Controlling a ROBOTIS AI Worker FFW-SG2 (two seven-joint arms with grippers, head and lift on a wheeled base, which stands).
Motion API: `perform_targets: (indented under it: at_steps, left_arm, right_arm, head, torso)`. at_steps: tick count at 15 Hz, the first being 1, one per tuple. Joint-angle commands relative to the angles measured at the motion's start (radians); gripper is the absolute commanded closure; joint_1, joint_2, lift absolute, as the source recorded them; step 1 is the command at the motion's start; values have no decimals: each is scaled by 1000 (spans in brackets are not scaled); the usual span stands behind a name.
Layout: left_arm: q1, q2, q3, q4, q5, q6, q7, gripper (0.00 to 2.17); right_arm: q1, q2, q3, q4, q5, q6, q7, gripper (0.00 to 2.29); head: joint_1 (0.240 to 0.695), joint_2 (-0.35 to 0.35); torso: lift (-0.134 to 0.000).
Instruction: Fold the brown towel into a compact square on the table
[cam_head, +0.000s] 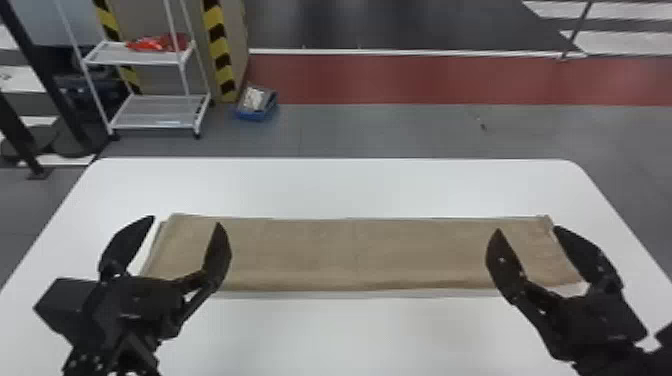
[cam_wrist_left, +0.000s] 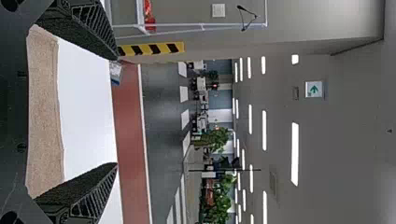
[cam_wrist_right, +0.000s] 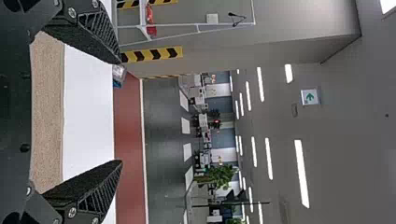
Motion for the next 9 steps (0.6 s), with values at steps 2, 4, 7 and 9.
perform_targets:
  at_steps: [2, 4, 7, 9]
  left_arm:
    - [-44, 1, 6, 52, 29, 0, -3, 80]
    - [-93, 3, 7, 85, 47, 15, -9, 80]
    - [-186, 4, 9, 173, 72, 58, -12, 80]
    - [-234, 6, 9, 230, 81, 68, -10, 80]
  right_arm:
    - [-61, -9, 6, 50, 6, 15, 14, 218]
    - [-112, -12, 20, 94, 20, 46, 18, 218]
    - [-204, -25, 61, 177, 49, 110, 34, 228]
    - [-263, -28, 75, 237, 54, 156, 58, 515]
  head:
    - [695, -14]
    - [695, -6]
    - [695, 16]
    - [695, 36]
  torso:
    - [-125]
    - [-125]
    - [-125]
    - [-125]
